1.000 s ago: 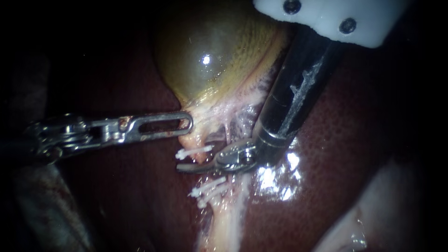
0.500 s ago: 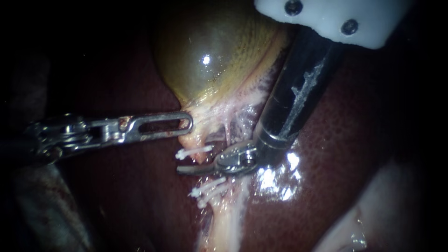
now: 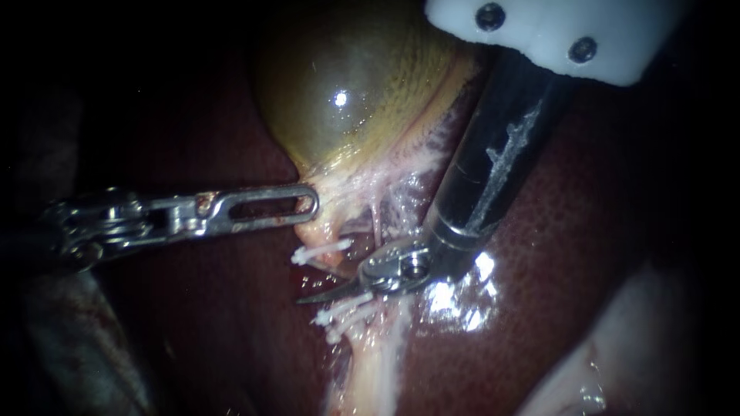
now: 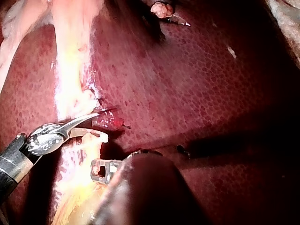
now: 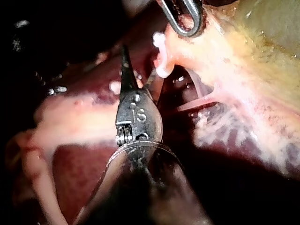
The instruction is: Go back from the cut left tube
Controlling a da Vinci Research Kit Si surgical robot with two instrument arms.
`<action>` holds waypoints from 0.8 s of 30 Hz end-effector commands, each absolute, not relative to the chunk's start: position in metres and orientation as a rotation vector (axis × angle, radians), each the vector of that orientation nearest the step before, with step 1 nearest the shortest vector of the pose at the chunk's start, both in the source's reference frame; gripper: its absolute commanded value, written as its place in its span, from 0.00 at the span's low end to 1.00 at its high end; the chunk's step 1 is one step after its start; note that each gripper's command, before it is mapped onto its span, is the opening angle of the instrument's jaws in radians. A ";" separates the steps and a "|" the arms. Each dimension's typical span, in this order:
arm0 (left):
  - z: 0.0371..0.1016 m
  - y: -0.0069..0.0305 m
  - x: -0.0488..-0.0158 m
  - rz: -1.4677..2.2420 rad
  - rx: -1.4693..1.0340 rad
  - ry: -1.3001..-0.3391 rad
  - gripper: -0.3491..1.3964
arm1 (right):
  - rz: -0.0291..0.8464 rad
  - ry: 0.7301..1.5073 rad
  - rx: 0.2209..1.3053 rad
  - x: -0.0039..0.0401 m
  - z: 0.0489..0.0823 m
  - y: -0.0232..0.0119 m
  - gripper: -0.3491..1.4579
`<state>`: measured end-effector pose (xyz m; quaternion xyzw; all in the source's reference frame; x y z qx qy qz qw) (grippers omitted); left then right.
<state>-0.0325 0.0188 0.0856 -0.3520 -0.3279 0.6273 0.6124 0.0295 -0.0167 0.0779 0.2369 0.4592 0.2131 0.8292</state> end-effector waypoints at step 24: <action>0.0857 0.0189 -0.0325 1.447 -0.812 -0.757 0.00 | 0.488 1.034 0.367 0.0198 0.0706 -0.0152 0.86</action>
